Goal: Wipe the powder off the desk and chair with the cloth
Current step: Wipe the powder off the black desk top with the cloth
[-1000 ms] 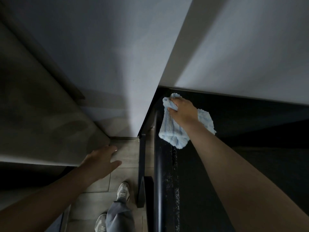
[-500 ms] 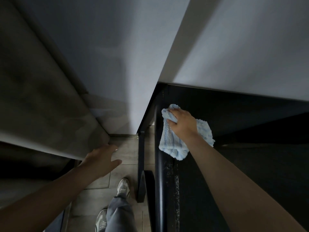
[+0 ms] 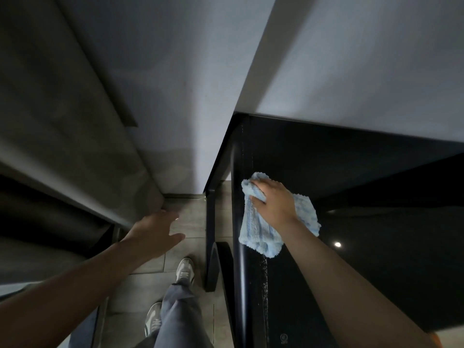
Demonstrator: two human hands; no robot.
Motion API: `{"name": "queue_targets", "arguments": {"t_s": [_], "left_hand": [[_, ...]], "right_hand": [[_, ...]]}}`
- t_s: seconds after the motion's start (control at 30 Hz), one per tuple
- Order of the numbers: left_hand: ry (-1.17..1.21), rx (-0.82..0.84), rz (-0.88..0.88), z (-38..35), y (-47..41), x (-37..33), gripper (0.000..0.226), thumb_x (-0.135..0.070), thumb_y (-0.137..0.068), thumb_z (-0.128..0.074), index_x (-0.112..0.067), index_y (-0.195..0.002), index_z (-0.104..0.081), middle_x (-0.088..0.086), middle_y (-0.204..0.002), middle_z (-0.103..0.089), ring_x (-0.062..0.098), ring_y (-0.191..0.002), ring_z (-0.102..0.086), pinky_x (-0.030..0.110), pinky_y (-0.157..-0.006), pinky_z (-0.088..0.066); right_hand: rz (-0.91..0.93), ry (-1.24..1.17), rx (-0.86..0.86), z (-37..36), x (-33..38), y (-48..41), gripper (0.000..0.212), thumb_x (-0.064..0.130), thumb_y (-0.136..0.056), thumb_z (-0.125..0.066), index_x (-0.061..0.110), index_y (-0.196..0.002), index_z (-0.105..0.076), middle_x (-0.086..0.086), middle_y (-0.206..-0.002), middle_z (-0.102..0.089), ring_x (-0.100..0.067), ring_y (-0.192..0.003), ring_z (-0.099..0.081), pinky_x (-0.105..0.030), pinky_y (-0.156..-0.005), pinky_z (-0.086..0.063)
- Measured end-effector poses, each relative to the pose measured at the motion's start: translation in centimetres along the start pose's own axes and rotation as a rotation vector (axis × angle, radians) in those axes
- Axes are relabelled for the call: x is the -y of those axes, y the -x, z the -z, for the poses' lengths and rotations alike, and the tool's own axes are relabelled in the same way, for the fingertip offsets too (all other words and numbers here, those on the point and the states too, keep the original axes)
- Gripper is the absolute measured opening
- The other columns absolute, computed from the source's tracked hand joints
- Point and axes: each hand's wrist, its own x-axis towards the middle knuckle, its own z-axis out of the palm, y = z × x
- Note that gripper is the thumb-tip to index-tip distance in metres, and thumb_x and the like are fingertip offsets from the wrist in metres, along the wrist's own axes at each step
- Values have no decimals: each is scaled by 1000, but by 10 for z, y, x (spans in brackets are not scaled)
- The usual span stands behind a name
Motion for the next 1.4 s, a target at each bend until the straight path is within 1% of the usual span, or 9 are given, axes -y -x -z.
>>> {"name": "queue_targets", "arguments": {"t_s": [0.13, 0.23, 0.4, 0.8, 0.9, 1.03, 1.17, 1.27, 1.4], "left_hand": [[-4, -8, -2, -2, 12, -2, 58, -50, -90, -57, -25, -140, -42, -3, -139, -48, 18, -118, -53, 25, -96, -42], [-11, -17, -8, -6, 20, -2, 59, -50, -89, -58, -25, -140, -43, -3, -139, -49, 17, -121, -51, 24, -97, -41], [1, -18, -11, -14, 35, 2, 59, -50, -87, -60, -25, -139, -45, -3, -137, -51, 16, -123, -50, 27, -99, -41], [-11, -33, -41, -30, 68, 4, 58, -51, -87, -60, -25, -136, -47, -4, -136, -52, 17, -124, -49, 25, -98, -38], [-9, -27, -64, -33, 77, 6, 57, -49, -87, -61, -24, -136, -47, -3, -137, -52, 18, -125, -49, 25, -98, -38], [-15, -6, -73, -37, 89, 7, 57, -49, -87, -62, -24, -136, -47, -3, -137, -52, 20, -124, -50, 24, -95, -38], [-33, 25, -91, -40, 96, 5, 58, -50, -87, -61, -24, -137, -47, -4, -138, -51, 19, -125, -49, 26, -98, -39], [-36, 38, -107, -43, 101, 2, 58, -50, -86, -61, -24, -137, -47, -4, -137, -52, 19, -124, -50, 28, -98, -41], [-41, 63, -130, -49, 106, -3, 58, -49, -87, -61, -24, -137, -47, -3, -138, -51, 19, -124, -49, 30, -100, -42]], "right_hand": [[-1, 10, 1, -4, 2, 24, 45, 37, -92, -58, 27, -136, -53, 7, -139, -53, -17, -125, -48, -33, -102, -41], [-7, 16, 0, -9, 2, 43, 46, 37, -91, -59, 28, -136, -53, 8, -139, -53, -15, -127, -48, -31, -104, -40], [-24, 5, 11, -17, 3, 75, 46, 37, -92, -59, 28, -136, -52, 8, -140, -52, -15, -130, -45, -33, -108, -37], [-67, 18, 21, -34, 7, 149, 48, 38, -93, -57, 28, -139, -50, 8, -142, -50, -11, -131, -43, -30, -112, -33], [-87, 7, 13, -39, 10, 170, 47, 36, -92, -57, 28, -138, -51, 9, -140, -52, -9, -130, -43, -28, -111, -32], [-127, -7, 34, -45, 12, 200, 47, 33, -92, -58, 29, -138, -50, 10, -140, -51, -9, -130, -42, -28, -110, -32], [-151, -5, 76, -51, 14, 232, 46, 36, -93, -55, 31, -138, -48, 12, -141, -49, -8, -132, -40, -28, -110, -30], [-164, -6, 92, -56, 16, 255, 45, 37, -93, -53, 31, -137, -49, 13, -140, -49, -6, -130, -40, -25, -110, -27], [-178, -46, 94, -59, 18, 283, 44, 34, -90, -58, 28, -133, -53, 10, -136, -53, -8, -126, -45, -27, -108, -34]]}}
